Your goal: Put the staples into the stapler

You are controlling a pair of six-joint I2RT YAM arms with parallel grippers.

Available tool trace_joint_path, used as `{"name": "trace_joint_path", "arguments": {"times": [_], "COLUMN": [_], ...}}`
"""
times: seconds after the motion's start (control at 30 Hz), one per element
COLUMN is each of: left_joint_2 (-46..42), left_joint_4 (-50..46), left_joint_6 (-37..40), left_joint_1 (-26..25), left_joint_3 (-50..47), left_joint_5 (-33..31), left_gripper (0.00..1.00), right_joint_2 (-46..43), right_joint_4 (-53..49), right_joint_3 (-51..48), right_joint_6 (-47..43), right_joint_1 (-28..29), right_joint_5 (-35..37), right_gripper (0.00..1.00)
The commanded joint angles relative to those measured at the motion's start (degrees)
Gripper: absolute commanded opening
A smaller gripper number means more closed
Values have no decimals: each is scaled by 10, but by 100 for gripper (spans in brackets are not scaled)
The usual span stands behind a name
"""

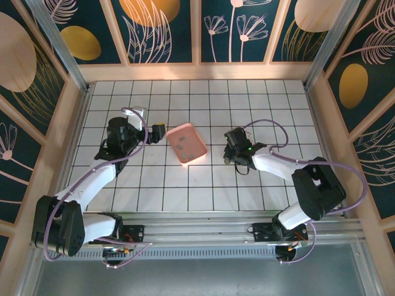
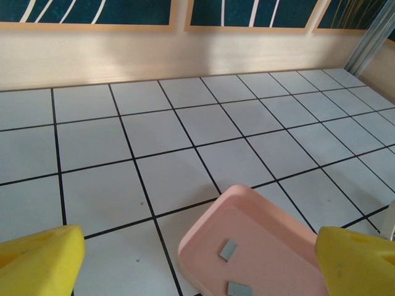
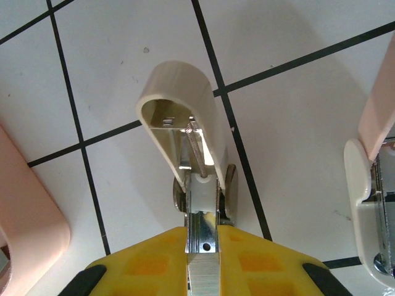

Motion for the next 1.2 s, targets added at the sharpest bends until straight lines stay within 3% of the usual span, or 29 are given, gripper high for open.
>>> {"name": "trace_joint_path", "arguments": {"times": [0.0,1.17], "left_joint_2": [4,7], "left_joint_4": [11,10], "left_joint_6": [10,12], "left_joint_1": [-2,-2], "left_joint_3": [1,1], "left_joint_5": [-4,-4], "left_gripper": [96,96], "right_joint_2": [9,21], "right_joint_4": [10,22], "right_joint_3": [-3,19], "right_joint_6": [-1,-17], "right_joint_1": [-7,-9], "right_joint_5": [22,13], "right_gripper": [17,17]}}
